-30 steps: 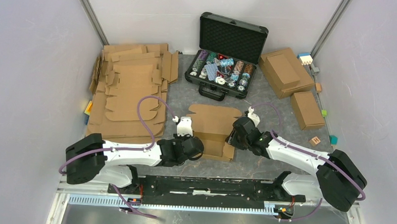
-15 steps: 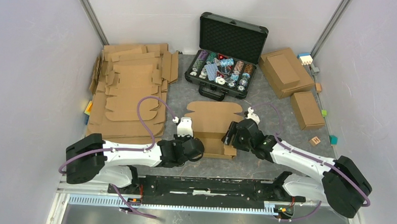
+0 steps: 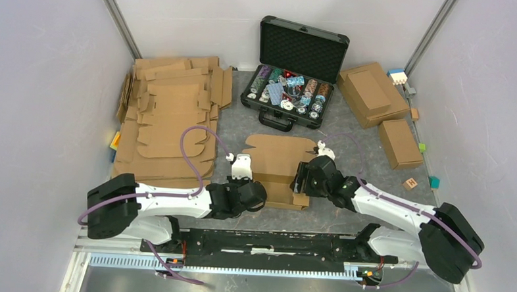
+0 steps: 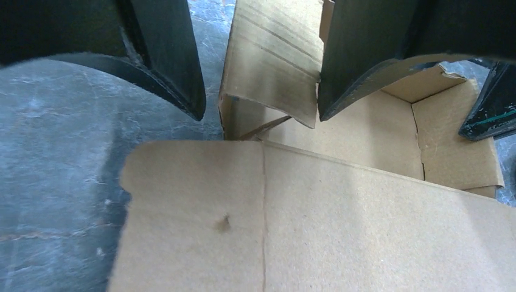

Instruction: Fold the paper box

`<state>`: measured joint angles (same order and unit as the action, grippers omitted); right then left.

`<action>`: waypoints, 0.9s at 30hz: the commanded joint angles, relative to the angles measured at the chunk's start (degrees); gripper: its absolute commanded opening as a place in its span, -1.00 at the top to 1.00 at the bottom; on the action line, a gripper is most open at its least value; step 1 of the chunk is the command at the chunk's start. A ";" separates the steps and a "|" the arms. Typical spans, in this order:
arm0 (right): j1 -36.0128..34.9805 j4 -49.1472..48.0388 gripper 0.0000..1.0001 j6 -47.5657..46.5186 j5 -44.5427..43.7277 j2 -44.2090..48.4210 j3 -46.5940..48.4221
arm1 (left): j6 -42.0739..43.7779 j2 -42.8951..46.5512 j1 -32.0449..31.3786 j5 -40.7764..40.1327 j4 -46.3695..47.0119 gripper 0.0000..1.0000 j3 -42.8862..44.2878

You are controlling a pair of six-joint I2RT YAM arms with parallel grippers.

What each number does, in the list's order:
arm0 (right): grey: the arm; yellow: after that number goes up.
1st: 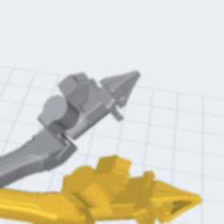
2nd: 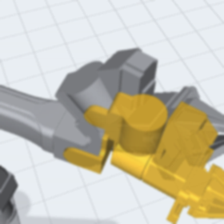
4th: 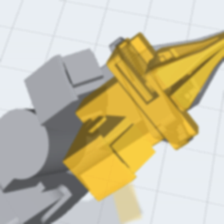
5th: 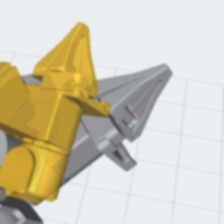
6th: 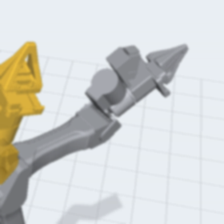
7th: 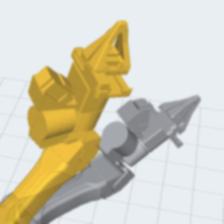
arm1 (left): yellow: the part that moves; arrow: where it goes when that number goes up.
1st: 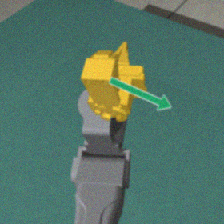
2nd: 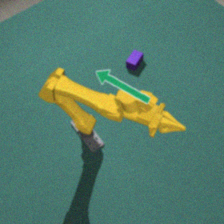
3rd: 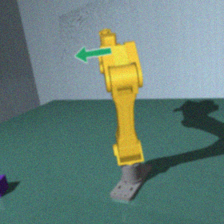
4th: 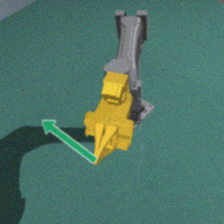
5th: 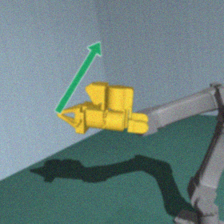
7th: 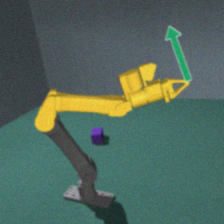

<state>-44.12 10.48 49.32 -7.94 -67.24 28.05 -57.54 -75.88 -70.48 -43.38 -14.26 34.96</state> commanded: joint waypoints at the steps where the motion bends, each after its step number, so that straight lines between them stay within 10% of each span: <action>1: 0.86 1.77 -0.48 -2.23 -4.50 5.02 0.44 | -1.25 -0.33 -0.30 -3.47 0.73 0.96 1.63; 15: 3.36 -7.53 -0.62 -4.61 7.78 6.08 -2.92 | -0.82 -0.67 -0.47 -3.38 0.70 0.96 1.87; 27: 1.24 14.99 -0.25 2.83 -9.93 -1.39 9.47 | -1.60 -1.60 -0.63 -3.98 -0.06 0.96 2.53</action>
<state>-41.87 17.39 48.73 -10.13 -67.20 32.25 -57.56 -77.08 -70.63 -43.62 -14.41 35.46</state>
